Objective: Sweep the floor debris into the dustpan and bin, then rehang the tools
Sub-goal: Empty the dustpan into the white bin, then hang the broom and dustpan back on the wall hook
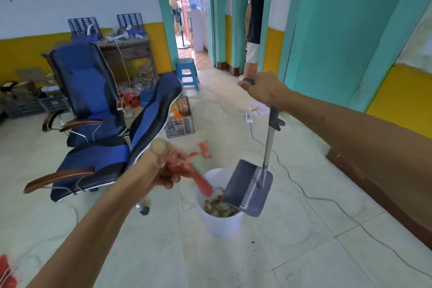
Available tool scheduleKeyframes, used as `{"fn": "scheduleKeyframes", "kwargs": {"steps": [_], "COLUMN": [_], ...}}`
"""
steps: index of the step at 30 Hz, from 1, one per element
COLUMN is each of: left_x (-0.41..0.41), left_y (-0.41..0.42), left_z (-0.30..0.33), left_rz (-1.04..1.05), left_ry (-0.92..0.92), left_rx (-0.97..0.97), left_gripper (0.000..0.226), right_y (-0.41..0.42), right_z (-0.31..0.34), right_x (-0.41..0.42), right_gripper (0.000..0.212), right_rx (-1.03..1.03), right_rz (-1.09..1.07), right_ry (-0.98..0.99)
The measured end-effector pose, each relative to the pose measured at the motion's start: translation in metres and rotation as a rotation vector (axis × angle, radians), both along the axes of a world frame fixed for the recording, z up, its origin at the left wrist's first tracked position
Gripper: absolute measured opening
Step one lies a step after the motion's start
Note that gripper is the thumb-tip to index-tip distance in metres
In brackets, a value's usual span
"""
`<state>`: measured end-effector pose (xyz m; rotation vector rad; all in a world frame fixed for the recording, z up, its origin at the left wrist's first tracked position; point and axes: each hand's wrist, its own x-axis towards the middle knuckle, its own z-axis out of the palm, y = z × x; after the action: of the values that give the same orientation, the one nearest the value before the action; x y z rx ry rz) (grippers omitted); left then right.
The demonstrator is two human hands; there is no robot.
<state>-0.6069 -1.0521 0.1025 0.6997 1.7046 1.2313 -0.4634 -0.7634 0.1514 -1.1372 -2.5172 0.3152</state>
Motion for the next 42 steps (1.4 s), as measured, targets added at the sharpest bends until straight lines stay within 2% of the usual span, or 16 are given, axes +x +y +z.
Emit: {"fn": "scheduleKeyframes", "kwargs": {"steps": [3,5,7,9,13,15,16,17,21,22,26,29,31,36,39,42], "left_x": [0.015,0.026,0.037,0.052,0.099,0.127,0.142,0.159,0.224,0.238,0.298,0.338,0.361,0.415,0.443,0.465], "left_y": [0.075,0.127,0.171,0.208,0.265,0.286,0.295,0.303,0.337,0.345,0.366,0.385,0.399,0.432,0.462,0.495], "left_z": [0.017,0.027,0.036,0.049,0.085,0.088,0.085,0.079,0.05,0.041,0.019,0.022,0.027,0.034,0.034,0.03], "left_rz": [0.067,0.047,-0.049,-0.188,-0.293,-0.195,-0.109,-0.047,-0.024,-0.041,-0.169,-0.216,-0.266,-0.295,-0.418,-0.525], "left_ry": [0.116,0.148,0.213,0.377,0.881,1.277,1.402,1.409,0.789,0.704,0.484,0.398,0.354,0.21,0.084,0.075], "left_rx": [0.046,0.068,0.084,0.122,0.238,0.242,0.295,0.395,0.767,0.828,0.941,1.028,1.032,0.892,0.759,0.723], "left_gripper": [0.049,0.052,0.044,0.031,0.034,0.043,0.042,0.037,0.017,0.017,0.015,0.013,0.016,0.029,0.014,0.039], "right_y": [0.044,0.068,0.087,0.097,0.107,0.109,0.11,0.11,0.109,0.109,0.117,0.129,0.139,0.164,0.181,0.202], "right_z": [0.005,0.008,0.009,0.009,0.019,0.033,0.041,0.049,0.067,0.069,0.081,0.088,0.091,0.096,0.095,0.091], "right_x": [0.051,0.083,0.114,0.141,0.169,0.174,0.175,0.176,0.185,0.191,0.225,0.259,0.282,0.335,0.362,0.382], "right_gripper": [0.044,0.041,0.038,0.033,0.027,0.035,0.037,0.037,0.023,0.019,0.01,0.022,0.029,0.01,0.018,0.022], "right_rx": [-0.29,-0.541,-0.844,-1.025,-0.912,-0.808,-0.756,-0.711,-0.555,-0.515,-0.448,-0.383,-0.37,-0.47,-0.471,-0.474], "right_rz": [-0.289,-0.389,-0.372,-0.291,-0.105,-0.108,-0.137,-0.165,-0.296,-0.327,-0.324,-0.412,-0.445,-0.501,-0.578,-0.631], "right_ry": [0.344,0.628,0.962,1.268,1.678,1.782,1.807,1.828,1.809,1.79,1.806,1.788,1.795,1.747,1.746,1.742]}}
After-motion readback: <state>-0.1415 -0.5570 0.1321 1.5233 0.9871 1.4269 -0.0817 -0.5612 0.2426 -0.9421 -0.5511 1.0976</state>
